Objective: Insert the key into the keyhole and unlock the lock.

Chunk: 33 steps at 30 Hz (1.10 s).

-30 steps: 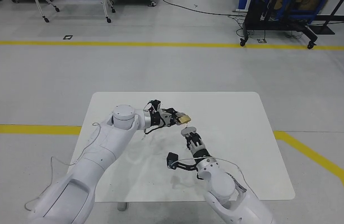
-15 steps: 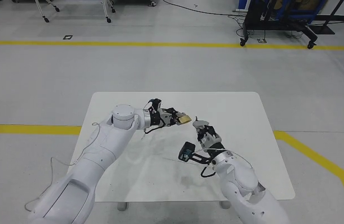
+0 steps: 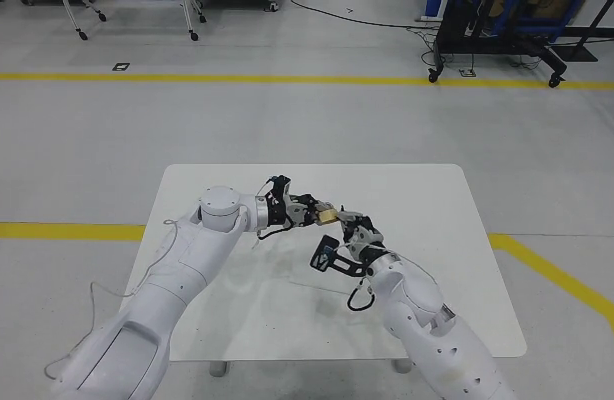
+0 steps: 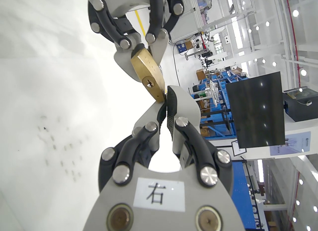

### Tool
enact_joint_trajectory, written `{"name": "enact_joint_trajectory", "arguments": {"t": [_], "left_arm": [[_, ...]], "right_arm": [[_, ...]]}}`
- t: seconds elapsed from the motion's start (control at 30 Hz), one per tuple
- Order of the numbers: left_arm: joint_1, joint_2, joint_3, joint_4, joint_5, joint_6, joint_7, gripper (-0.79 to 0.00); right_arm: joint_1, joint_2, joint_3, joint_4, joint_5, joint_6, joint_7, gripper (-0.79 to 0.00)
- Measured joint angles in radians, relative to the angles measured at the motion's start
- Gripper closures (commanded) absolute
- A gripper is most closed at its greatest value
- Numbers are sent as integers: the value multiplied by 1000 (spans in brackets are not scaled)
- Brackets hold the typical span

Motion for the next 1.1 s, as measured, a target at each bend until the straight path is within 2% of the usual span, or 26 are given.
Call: {"name": "enact_joint_trajectory", "arguments": {"t": [0.33, 0.5, 0.67, 0.77, 0.97, 1.1], "left_arm": [[4, -2, -9, -4, 6, 5, 5, 0], [5, -2, -12, -5, 26, 9, 31, 0], [9, -3, -15, -15, 41, 14, 65, 0], [11, -3, -16, -21, 51, 15, 70, 0], [15, -2, -21, -28, 64, 11, 69, 0], [18, -1, -25, -32, 70, 9, 66, 0]], "right_arm": [[-45, 8, 29, -44, 8, -21, -88, 0], [-104, 39, 87, -80, -78, -98, -303, 0], [-149, 59, 112, -106, -171, -121, -410, 0], [-159, 63, 110, -112, -210, -111, -420, 0], [-158, 58, 75, -117, -267, -54, -345, 0], [-140, 54, 50, -110, -288, -57, -315, 0]]}}
